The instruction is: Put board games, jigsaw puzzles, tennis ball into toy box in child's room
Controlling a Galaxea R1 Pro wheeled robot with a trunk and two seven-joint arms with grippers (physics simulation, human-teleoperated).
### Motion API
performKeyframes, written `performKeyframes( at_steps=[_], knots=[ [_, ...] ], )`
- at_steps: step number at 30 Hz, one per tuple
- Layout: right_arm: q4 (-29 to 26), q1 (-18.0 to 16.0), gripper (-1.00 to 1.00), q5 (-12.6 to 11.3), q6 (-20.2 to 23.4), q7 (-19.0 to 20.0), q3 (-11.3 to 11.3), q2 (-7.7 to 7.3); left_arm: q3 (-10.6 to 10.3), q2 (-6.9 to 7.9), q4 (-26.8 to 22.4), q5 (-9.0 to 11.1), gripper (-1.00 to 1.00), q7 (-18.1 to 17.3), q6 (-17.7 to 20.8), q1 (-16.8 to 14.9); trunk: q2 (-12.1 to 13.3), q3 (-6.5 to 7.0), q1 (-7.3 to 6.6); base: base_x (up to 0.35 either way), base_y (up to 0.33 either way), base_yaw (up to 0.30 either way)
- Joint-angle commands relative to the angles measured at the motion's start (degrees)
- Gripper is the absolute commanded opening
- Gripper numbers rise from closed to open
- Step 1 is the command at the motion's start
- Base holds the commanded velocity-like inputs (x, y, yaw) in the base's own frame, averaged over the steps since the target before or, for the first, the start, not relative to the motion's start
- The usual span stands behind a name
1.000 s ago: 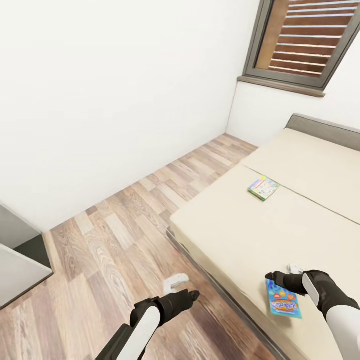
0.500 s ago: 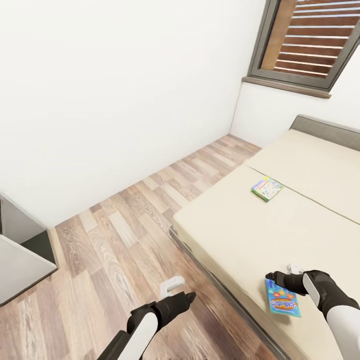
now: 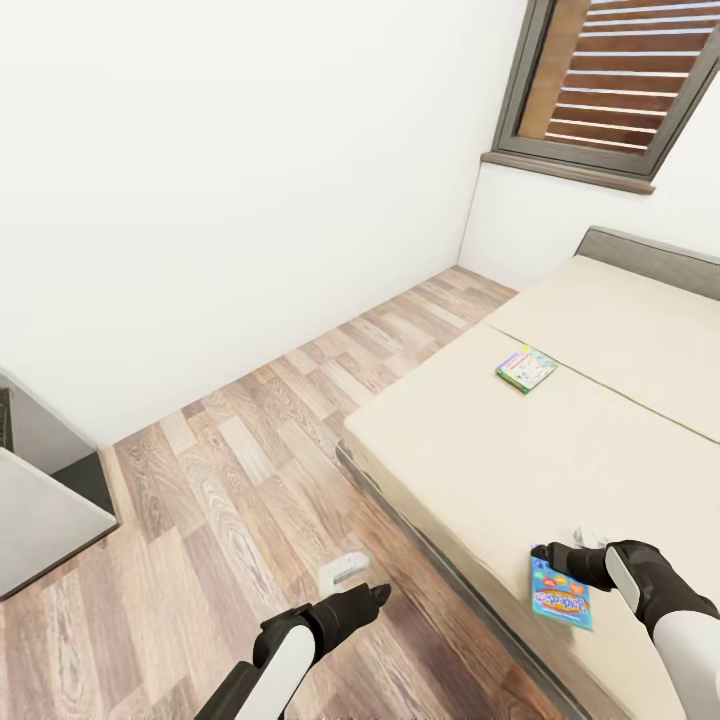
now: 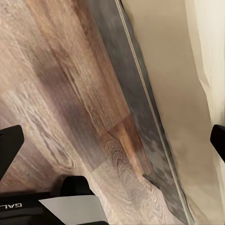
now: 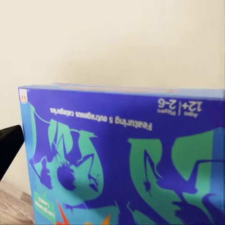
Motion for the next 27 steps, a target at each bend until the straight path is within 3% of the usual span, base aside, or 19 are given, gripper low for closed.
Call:
performKeyframes(
  at_steps=[1, 27],
  knots=[
    [0.0, 0.0, 1.0, -0.2, 0.3, 0.0, -0.2, 0.01, -0.1, 0.01, -0.1, 0.6, 1.0, 0.6, 0.1, 0.0, 0.0, -0.04, 0.0, -0.032, -0.009, 0.0],
    [0.0, 0.0, 1.0, -0.2, 0.3, 0.0, -0.2, 0.01, -0.1, 0.02, -0.1, 0.5, 1.0, 0.6, 0.0, 0.0, 0.0, -0.04, 0.0, -0.007, -0.002, 0.0]
  ],
)
